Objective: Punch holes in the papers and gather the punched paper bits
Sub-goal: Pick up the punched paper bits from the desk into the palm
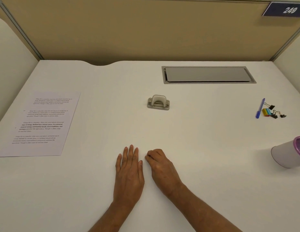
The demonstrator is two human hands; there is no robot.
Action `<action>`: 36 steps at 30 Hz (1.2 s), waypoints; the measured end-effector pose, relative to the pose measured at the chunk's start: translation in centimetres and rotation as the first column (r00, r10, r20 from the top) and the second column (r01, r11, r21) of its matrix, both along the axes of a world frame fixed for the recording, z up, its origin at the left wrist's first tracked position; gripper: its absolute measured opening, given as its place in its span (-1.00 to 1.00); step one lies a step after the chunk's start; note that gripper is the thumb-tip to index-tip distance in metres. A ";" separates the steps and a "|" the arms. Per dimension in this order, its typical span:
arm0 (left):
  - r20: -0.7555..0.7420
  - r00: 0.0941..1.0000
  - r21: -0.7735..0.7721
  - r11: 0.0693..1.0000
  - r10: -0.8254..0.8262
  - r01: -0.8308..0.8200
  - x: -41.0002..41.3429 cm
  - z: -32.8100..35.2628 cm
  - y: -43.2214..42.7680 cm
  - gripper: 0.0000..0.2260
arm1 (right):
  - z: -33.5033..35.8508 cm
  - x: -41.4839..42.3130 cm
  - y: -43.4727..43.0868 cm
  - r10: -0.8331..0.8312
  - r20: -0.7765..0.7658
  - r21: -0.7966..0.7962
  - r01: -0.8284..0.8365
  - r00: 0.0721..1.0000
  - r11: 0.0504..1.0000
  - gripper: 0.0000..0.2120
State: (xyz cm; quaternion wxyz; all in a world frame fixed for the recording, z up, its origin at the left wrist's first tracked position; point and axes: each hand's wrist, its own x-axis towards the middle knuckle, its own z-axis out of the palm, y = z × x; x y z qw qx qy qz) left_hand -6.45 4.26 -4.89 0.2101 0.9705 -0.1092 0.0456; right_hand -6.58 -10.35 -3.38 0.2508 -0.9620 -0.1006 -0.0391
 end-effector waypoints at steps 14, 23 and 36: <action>0.014 1.000 -0.025 0.999 -0.026 0.027 0.1 -0.4 0.0 -0.56 | -0.2 0.6 0.5 -0.048 0.134 -0.125 0.065 0.990 0.990 -0.66; 0.008 1.000 -0.027 0.999 -0.028 0.028 0.1 -0.2 -0.1 -0.56 | 0.3 1.0 0.1 -0.098 0.168 -0.072 0.112 0.981 0.991 -0.75; -0.099 0.992 -0.401 0.910 0.075 -0.109 0.0 1.3 -0.4 -0.60 | 5.3 0.1 -0.3 0.015 -0.751 0.485 0.566 0.660 -0.667 -0.86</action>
